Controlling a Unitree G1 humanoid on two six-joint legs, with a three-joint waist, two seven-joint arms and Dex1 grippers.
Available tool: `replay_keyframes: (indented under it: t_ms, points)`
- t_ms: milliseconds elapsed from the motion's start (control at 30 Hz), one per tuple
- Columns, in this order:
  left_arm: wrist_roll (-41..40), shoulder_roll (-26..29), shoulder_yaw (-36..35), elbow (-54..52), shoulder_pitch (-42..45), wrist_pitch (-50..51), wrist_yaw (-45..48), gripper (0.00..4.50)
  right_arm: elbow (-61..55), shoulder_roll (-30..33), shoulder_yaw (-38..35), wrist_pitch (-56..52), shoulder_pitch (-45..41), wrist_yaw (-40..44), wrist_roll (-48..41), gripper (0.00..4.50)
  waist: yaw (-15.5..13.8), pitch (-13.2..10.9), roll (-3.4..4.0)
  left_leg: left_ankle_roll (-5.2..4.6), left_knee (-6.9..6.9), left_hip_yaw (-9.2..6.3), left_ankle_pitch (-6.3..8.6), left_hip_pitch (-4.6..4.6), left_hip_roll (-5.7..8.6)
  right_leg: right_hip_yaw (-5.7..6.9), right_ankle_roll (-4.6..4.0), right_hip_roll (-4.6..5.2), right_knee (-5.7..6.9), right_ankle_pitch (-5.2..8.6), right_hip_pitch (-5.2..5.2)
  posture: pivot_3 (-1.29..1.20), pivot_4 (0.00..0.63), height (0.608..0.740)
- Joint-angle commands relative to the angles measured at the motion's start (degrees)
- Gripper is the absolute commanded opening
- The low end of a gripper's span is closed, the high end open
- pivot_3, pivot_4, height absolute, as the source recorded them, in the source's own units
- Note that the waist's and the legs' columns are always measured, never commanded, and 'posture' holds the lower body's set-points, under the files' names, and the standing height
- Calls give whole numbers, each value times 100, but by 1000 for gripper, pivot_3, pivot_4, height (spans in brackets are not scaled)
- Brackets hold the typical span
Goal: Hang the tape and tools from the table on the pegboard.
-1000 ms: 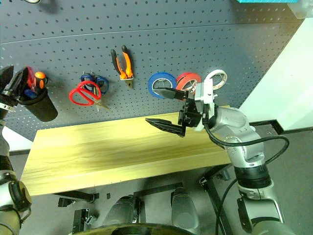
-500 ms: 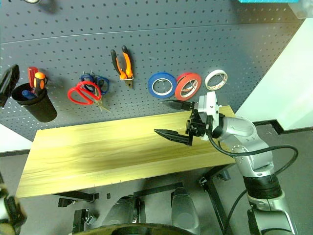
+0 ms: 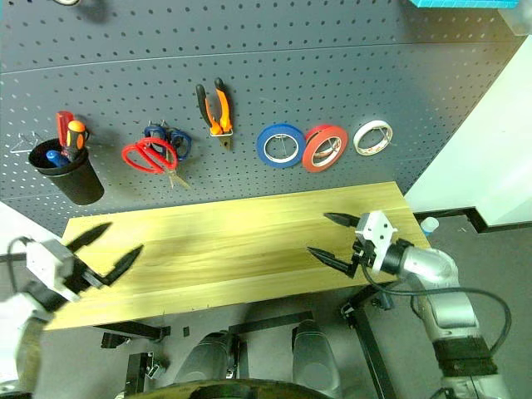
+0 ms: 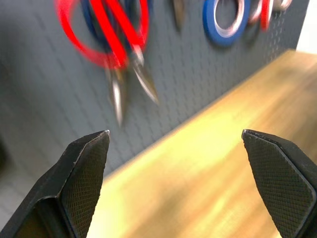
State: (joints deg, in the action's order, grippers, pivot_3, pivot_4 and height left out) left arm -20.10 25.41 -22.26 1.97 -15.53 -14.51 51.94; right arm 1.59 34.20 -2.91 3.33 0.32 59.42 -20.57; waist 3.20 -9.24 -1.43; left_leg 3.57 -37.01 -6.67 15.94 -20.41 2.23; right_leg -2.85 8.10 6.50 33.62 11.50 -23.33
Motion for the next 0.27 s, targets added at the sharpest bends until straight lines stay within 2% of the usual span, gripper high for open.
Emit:
replay_keyframes:
  t_ms: [33, 267]
  points:
    - [450, -302, 333, 524, -159, -848, -171, 4455, 524, -140, -231, 611, 175, -109, 128, 4500, 6, 2, 1, -1, 0, 1, 1, 1, 0, 0, 0, 0, -1, -1, 0, -94, 83, 740]
    - [627, -733, 730, 1417, -522, -1807, -327, 4455, 1578, -170, -370, 1438, 466, -159, 354, 4500, 31, 54, 23, -7, 0, 3, 5, 4, 0, 0, 4, 0, -9, 2, 8, -104, 66, 740]
